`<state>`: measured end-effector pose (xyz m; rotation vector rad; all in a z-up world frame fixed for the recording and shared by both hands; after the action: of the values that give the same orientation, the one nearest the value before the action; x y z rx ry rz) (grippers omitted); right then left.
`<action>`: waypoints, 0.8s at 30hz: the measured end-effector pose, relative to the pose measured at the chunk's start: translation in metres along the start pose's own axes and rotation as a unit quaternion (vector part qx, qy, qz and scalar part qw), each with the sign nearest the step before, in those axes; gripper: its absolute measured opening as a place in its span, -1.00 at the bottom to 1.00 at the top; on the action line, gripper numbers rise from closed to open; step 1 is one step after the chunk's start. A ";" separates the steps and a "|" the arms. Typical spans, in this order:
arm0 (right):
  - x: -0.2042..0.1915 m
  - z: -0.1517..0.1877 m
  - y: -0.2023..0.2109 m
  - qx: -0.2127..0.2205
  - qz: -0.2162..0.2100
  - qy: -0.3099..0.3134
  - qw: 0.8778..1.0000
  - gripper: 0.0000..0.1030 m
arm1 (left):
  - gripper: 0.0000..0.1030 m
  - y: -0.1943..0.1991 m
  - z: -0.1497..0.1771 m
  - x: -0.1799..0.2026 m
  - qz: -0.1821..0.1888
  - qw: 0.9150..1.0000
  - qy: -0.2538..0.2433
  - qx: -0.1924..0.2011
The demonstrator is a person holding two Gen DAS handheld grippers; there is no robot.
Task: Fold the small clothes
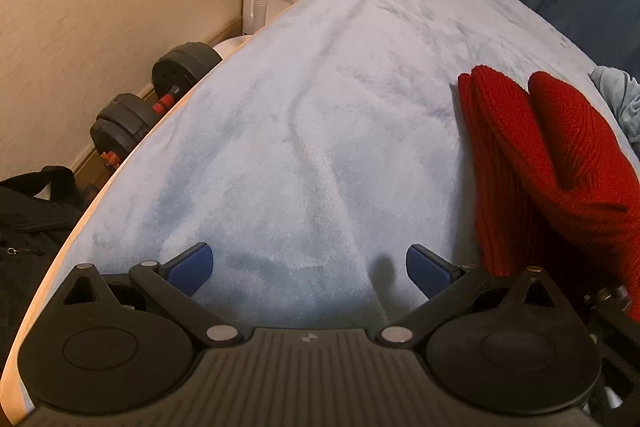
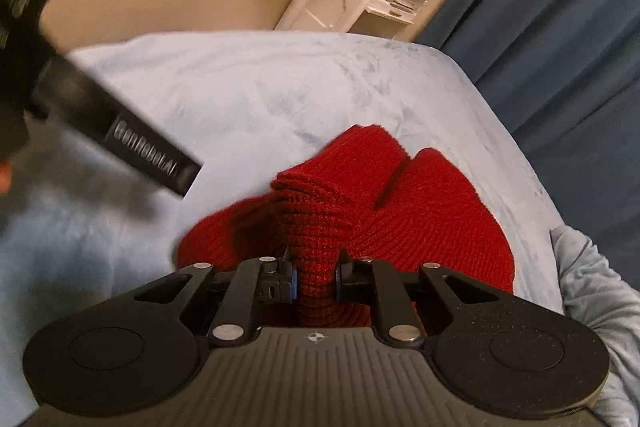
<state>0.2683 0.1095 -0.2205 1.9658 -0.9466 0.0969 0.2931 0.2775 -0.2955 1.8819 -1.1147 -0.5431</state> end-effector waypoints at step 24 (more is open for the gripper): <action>0.015 -0.049 0.041 0.054 -0.029 -0.093 0.994 0.37 | 0.99 0.014 -0.005 0.002 -0.010 0.999 -0.021 0.031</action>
<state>0.2661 0.1269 -0.1571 2.1275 -1.0211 -0.0699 0.2908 0.2747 -0.2815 1.9439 -1.1533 -0.5680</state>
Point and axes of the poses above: each gripper's, at about its wrist camera, not at the fingertips, and y roughly against the way its jaws point, x to its right, z to its underside, the point moved 9 cm from there along -y, roughly the way its jaws point, and after that the axes turned 6 degrees about -z, right-handed, at the moved point
